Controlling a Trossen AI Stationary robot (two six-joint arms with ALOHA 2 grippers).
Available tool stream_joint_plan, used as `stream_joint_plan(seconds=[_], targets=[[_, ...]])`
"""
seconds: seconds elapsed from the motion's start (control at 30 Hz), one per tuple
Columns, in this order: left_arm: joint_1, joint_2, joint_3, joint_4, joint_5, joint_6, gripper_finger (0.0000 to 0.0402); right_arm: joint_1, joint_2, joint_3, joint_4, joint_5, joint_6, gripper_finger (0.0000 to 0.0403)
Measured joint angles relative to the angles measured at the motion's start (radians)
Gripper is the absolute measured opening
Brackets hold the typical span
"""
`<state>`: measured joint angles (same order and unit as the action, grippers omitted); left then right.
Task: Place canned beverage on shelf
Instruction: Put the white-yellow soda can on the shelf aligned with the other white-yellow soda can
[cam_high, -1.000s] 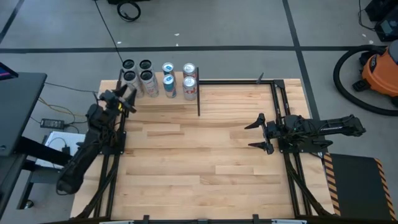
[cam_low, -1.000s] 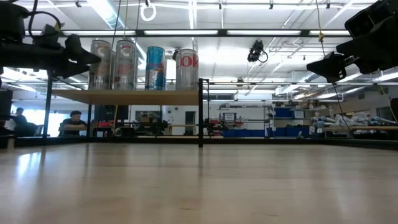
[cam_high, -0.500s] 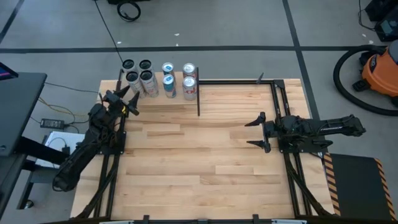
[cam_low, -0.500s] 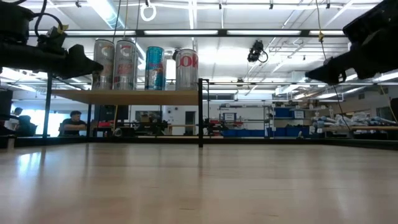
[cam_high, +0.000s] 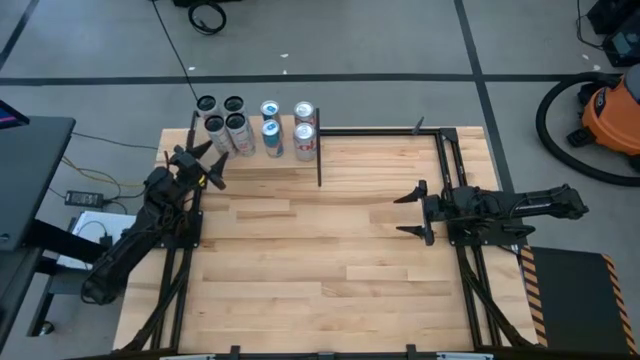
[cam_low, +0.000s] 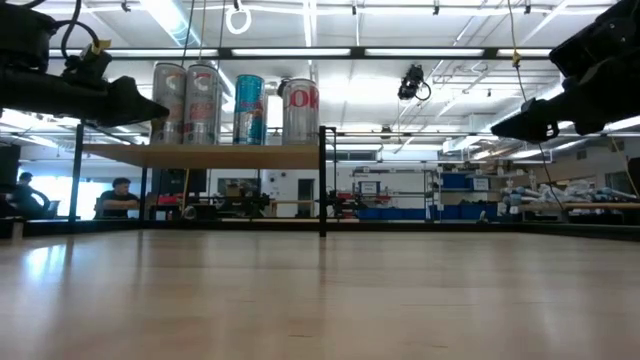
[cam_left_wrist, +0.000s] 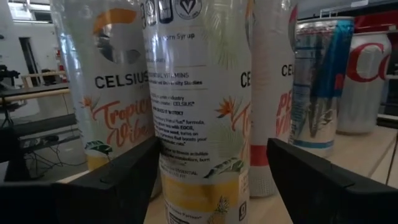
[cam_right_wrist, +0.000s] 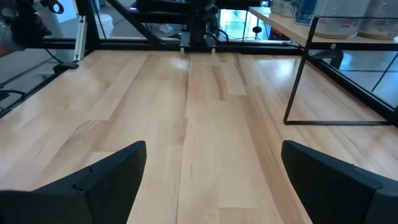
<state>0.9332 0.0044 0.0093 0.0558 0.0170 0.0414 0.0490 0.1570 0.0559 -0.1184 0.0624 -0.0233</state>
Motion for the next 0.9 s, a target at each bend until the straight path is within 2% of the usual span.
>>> stream_joint_plan(seconds=[0.3, 0.5, 0.7, 0.9], targets=[[-0.017, 0.001, -0.003, 0.019, 0.002, -0.004, 0.0297, 0.0, 0.0, 0.0, 0.019, -0.003, 0.002, 0.0383], [-0.017, 0.002, -0.005, 0.133, 0.004, 0.126, 0.0297, 0.0, 0.0, 0.0, 0.019, -0.003, 0.002, 0.0383], [-0.023, 0.004, -0.005, 0.147, 0.003, 0.144, 0.0297, 0.0, 0.0, 0.0, 0.02, -0.003, 0.002, 0.0383], [-0.087, 0.003, -0.004, 0.147, 0.0, 0.148, 0.0297, -0.014, -0.003, -0.029, 0.093, -0.004, 0.003, 0.0383]])
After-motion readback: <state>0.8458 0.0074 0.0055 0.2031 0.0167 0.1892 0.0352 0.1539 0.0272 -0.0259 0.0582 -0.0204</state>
